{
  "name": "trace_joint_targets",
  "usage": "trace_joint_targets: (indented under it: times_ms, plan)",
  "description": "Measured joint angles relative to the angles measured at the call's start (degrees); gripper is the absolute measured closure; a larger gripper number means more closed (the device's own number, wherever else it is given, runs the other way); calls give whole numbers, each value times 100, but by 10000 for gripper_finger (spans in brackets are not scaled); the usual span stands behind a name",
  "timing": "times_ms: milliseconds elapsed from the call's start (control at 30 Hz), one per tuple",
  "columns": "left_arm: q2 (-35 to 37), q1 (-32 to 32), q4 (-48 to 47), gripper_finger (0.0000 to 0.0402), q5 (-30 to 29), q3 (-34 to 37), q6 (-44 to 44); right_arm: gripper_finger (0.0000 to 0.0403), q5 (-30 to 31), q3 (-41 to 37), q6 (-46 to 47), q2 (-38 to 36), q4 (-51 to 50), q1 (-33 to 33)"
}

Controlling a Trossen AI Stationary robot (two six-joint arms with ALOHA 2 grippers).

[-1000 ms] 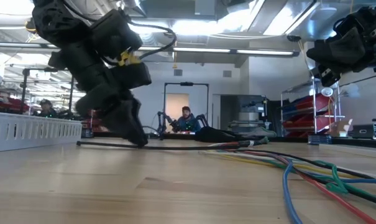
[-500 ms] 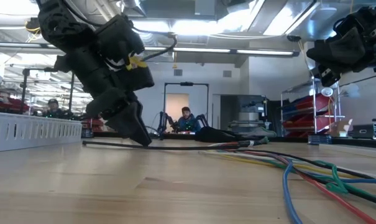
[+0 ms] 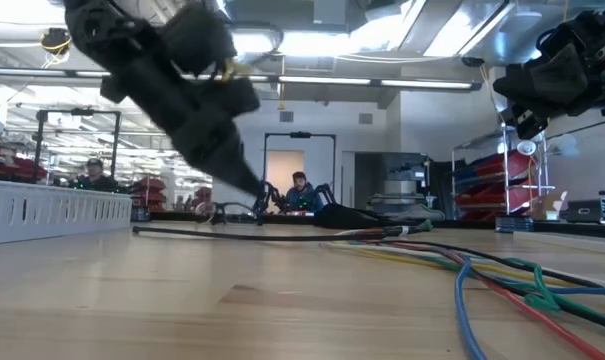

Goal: Ziptie cables
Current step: Close the zip tie

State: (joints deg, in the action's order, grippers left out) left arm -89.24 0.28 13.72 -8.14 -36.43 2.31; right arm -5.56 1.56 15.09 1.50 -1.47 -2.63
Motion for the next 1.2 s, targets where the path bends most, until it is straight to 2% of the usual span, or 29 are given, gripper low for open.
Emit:
trace_joint_targets:
  times_ms: [167, 433, 567, 767, 933, 1200]
  plan:
    - [616, -27, -181, 288, 2, -98, 55, 403, -1, 0, 2, 0, 15, 1]
    - [1329, -71, -1888, 288, 2, -100, 497, 403, 57, -2, 28, 2, 470, 0]
    - [1347, -133, -2638, 288, 4, -96, 737, 403, 59, -2, 31, 0, 910, 2]
    - [1313, -147, -3082, 288, 4, -96, 1164, 403, 59, -2, -31, 0, 1193, 0]
    - [1237, -147, -3231, 288, 2, -94, 930, 403, 95, -2, -35, 0, 1177, 0]
    - [671, -147, -3285, 288, 44, -94, 637, 403, 302, -2, -12, 2, 926, 0]
